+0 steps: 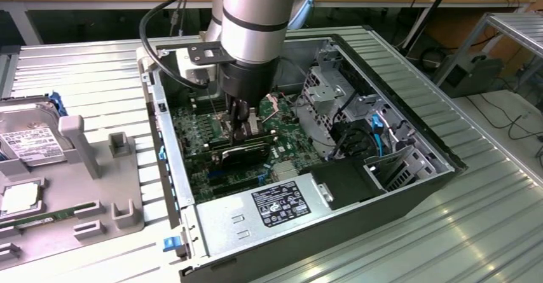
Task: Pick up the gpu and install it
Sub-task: 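Press down on the gpu until it lock into place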
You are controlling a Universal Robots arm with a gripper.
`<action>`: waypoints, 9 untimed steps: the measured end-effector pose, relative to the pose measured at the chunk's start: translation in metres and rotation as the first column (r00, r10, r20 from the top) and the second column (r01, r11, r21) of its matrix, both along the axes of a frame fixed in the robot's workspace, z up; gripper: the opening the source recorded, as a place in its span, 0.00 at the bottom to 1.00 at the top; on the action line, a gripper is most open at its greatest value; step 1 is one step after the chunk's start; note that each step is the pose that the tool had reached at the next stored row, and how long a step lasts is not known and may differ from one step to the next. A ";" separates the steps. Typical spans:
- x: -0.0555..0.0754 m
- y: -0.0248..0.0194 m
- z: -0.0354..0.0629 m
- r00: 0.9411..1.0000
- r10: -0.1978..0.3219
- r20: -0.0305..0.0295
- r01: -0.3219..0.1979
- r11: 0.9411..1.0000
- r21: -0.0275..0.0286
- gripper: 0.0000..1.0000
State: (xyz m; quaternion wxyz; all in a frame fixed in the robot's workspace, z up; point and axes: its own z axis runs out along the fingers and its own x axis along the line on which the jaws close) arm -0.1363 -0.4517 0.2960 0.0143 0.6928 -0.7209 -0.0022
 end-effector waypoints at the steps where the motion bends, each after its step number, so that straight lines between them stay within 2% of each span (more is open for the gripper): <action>1: 0.000 0.0000 -0.0010 1.000 0.000 0.000 0.000 1.000 0.000 0.11; 5: 0.000 0.0000 -0.0081 1.000 0.000 0.000 0.000 1.000 0.000 0.11; 9: -0.006 0.0000 -0.0166 1.000 0.000 0.008 0.000 1.000 0.000 0.11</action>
